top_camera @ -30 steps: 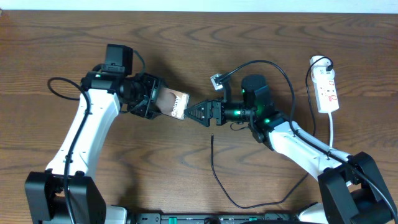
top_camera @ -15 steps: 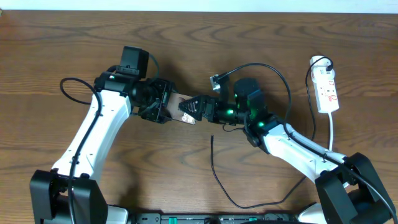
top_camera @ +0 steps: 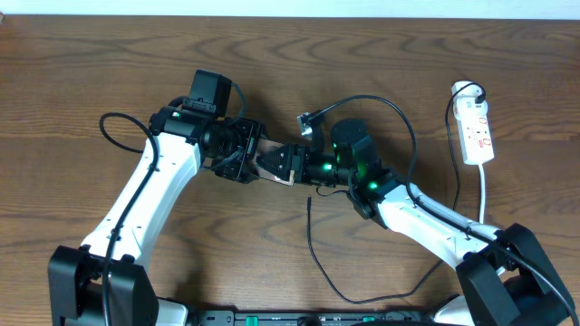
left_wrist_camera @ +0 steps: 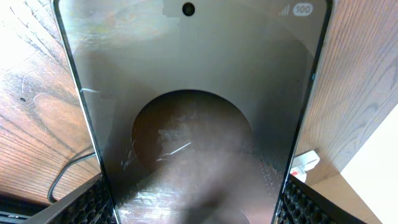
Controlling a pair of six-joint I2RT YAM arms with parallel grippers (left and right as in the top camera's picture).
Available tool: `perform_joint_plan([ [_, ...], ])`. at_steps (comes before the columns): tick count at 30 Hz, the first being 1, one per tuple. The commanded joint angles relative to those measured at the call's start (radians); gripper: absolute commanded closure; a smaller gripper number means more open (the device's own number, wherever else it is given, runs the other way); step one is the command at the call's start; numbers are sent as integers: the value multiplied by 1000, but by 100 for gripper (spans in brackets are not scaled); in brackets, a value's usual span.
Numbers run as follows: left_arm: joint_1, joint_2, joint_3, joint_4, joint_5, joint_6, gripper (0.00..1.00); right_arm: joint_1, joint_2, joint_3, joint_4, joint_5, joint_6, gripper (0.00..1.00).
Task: Plug charger to phone and switch on socket
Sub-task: 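Close the right gripper on the phone's edge and release left gripper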
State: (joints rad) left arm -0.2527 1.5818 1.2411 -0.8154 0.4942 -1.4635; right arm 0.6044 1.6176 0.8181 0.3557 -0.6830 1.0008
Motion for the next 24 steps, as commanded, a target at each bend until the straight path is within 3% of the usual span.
perform_joint_plan([
  [1,-2,-18,25,-7,6,-8,93,6,-1,11,-1,-1,-3,50],
  [16,-34,-18,25,-6,17,-9,93,24,-1,11,-8,4,-16,62],
  [24,-34,-18,25,-7,17,-9,93,24,-1,11,-8,8,-19,80],
])
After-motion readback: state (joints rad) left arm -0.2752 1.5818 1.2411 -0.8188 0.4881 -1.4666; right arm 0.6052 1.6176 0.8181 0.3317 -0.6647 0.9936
